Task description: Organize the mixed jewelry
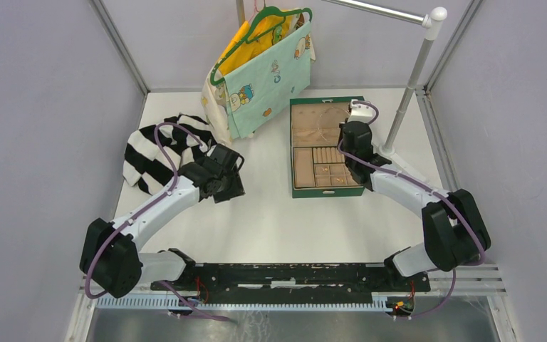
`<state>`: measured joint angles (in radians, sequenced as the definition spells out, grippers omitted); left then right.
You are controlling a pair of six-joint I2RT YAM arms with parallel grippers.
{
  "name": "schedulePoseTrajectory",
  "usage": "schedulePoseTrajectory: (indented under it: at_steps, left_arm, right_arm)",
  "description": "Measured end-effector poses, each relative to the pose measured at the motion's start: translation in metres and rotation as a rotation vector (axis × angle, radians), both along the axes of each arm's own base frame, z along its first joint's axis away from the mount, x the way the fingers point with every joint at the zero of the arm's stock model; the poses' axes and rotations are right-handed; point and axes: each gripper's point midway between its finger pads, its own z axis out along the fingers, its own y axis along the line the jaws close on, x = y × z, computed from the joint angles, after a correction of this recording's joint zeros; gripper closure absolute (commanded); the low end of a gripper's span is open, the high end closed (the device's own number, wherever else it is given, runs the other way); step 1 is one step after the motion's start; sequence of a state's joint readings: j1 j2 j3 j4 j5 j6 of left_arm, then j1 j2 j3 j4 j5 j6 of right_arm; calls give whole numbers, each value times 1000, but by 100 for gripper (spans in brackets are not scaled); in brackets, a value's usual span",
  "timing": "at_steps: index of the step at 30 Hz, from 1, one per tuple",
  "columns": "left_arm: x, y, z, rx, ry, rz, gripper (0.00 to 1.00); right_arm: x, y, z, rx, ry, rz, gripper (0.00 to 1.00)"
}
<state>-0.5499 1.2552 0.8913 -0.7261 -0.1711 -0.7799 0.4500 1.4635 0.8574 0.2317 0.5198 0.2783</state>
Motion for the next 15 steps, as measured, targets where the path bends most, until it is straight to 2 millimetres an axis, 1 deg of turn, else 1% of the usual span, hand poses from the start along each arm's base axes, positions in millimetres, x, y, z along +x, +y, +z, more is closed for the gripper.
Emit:
schedulePoseTrajectory:
  at_steps: [1, 2, 3, 4, 7, 11, 13, 15]
  left_arm:
    - [0, -1, 0, 1, 2, -2, 46]
    - [0, -1, -1, 2, 3, -3, 46]
    - [1, -2, 0, 1, 4, -4, 46]
    - [2, -3, 0, 2, 4, -6, 46]
    - [3, -7, 0, 2, 5, -14, 47]
    - [1, -11, 0, 2, 5, -29, 47]
    - [1, -12, 0, 2, 4, -34, 46]
    - [0, -13, 0, 2, 4, -37, 46]
  right_arm:
    - [1, -1, 0, 8, 1, 1, 82]
    - [1, -1, -1, 15, 2, 4, 76]
    - [1, -1, -1, 21, 4, 7, 72]
    - [2, -1, -2, 24, 5, 10, 70]
    - [0, 2, -5, 30, 12, 26, 66]
    - [-5, 3, -9, 30, 23, 46, 65]
    - [-10, 2, -5, 35, 16, 56, 65]
    - [-16, 2, 2, 43, 0, 73, 64]
